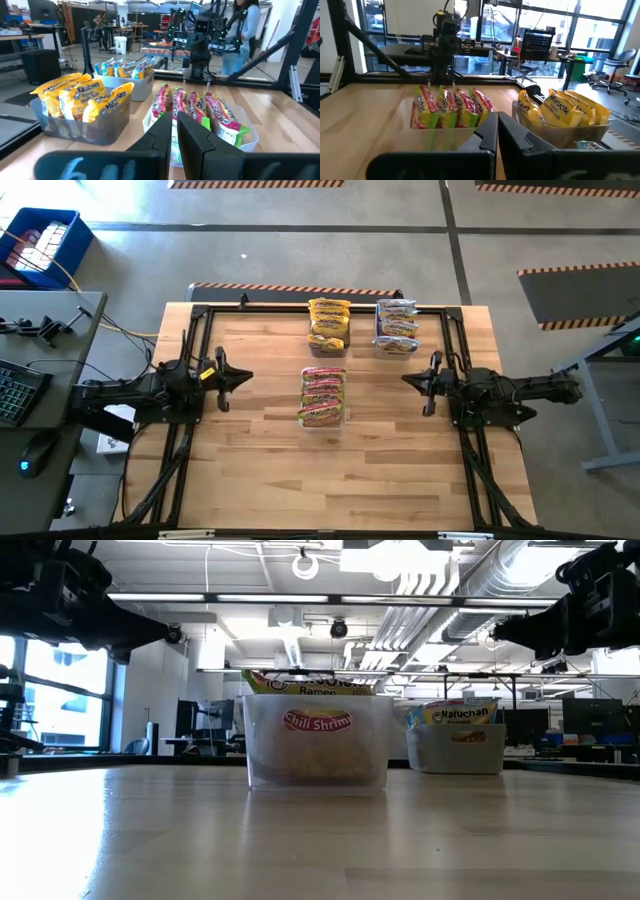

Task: Sort Maruchan noodles
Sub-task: Return to Home Position

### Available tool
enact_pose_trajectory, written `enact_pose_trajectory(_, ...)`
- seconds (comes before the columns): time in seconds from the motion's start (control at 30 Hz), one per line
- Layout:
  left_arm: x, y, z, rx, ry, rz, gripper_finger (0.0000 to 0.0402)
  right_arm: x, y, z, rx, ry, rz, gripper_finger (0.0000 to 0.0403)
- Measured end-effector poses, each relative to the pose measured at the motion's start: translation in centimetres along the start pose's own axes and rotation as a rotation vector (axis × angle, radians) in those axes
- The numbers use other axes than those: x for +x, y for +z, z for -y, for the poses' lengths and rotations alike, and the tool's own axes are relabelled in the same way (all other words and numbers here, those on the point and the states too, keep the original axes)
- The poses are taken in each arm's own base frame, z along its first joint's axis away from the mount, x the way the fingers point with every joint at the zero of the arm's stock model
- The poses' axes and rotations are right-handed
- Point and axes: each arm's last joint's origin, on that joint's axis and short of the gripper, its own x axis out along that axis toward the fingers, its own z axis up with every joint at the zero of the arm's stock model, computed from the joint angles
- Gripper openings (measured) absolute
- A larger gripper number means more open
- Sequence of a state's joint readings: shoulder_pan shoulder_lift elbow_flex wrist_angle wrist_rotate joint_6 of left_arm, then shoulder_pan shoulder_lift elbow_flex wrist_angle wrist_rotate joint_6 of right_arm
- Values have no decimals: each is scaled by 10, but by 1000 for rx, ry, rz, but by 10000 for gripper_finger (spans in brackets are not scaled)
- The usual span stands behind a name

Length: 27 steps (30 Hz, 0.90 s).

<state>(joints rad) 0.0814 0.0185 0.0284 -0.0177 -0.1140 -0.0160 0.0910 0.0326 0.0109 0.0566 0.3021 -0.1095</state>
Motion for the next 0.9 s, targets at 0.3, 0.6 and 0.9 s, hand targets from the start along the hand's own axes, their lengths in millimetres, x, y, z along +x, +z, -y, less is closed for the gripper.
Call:
enact_pose_trajectory(0.3, 1, -1, 1, -45, -16, -20, 19, 0, -1, -5, -130, 160, 13, 0)
enact_pose_trajectory(0.6, 4, -3, -4, -109, 157, -35, 19, 2, -3, 1, -85, 21, -31, 0)
enact_pose_trajectory(0.9, 5, -4, -4, -65, 169, -49, 19, 4, -5, 2, -128, 19, -56, 0)
